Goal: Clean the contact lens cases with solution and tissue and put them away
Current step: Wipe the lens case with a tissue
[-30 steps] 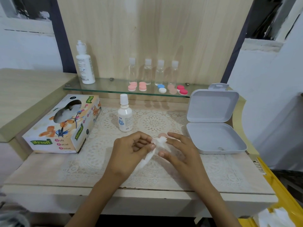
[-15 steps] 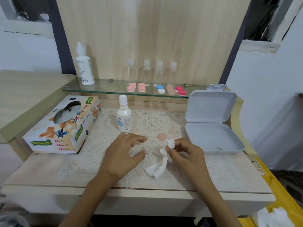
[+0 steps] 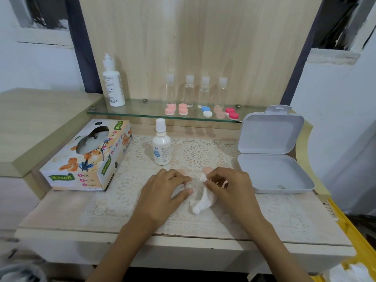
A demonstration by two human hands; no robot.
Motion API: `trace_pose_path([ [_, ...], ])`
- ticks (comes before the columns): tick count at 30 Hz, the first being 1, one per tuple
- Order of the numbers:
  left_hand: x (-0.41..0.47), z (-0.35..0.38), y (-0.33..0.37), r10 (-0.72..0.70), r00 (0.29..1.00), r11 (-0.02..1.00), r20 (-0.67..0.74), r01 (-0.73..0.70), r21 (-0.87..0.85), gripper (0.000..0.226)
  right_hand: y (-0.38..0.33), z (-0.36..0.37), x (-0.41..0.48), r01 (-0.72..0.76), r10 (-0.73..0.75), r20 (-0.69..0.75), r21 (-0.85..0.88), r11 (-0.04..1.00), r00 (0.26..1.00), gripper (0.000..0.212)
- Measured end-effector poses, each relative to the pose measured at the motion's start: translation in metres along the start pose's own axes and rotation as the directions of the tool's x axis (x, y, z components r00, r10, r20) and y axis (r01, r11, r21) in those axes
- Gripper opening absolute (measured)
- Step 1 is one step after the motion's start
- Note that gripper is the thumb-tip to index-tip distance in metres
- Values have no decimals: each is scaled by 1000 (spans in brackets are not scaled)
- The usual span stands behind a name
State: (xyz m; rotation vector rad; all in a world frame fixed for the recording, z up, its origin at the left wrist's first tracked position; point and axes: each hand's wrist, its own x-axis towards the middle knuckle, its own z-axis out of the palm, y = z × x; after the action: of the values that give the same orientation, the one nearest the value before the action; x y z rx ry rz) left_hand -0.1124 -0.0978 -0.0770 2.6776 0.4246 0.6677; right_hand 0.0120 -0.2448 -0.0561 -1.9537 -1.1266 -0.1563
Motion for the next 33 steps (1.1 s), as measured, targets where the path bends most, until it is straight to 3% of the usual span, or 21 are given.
trace_pose_path([
  [2, 0, 0, 1, -5, 1000, 1000, -6, 5, 9, 56, 0, 6, -1, 115, -111, 34, -161, 980, 993, 3],
  [5, 0, 1, 1, -6, 1000, 1000, -23, 6, 28, 53, -3, 8, -5, 185, -176, 60, -260, 948, 983, 16],
  [11, 0, 3, 1, 6, 999, 999, -44, -5, 36, 52, -8, 2, -13, 200, -152, 168, -319, 927, 974, 21],
  [17, 0, 3, 0, 9, 999, 998, -37, -7, 68, 52, -3, 3, -1, 117, -54, 207, -305, 945, 977, 14],
  [21, 0, 4, 1, 20, 998, 997, -54, -16, 81, 49, -1, 3, 3, 43, 8, 248, -200, 979, 969, 8],
  [27, 0, 5, 1, 31, 997, 995, -69, -24, 95, 46, 6, -6, 9, -238, 160, 347, 195, 951, 924, 6],
  [30, 0, 5, 1, 35, 997, 996, -73, -28, 88, 46, 9, -7, 10, -325, 223, 290, 380, 866, 931, 7],
  [33, 1, 4, 2, 43, 997, 997, -65, -38, 72, 47, 9, -1, 12, -297, 252, 168, 358, 885, 953, 10],
])
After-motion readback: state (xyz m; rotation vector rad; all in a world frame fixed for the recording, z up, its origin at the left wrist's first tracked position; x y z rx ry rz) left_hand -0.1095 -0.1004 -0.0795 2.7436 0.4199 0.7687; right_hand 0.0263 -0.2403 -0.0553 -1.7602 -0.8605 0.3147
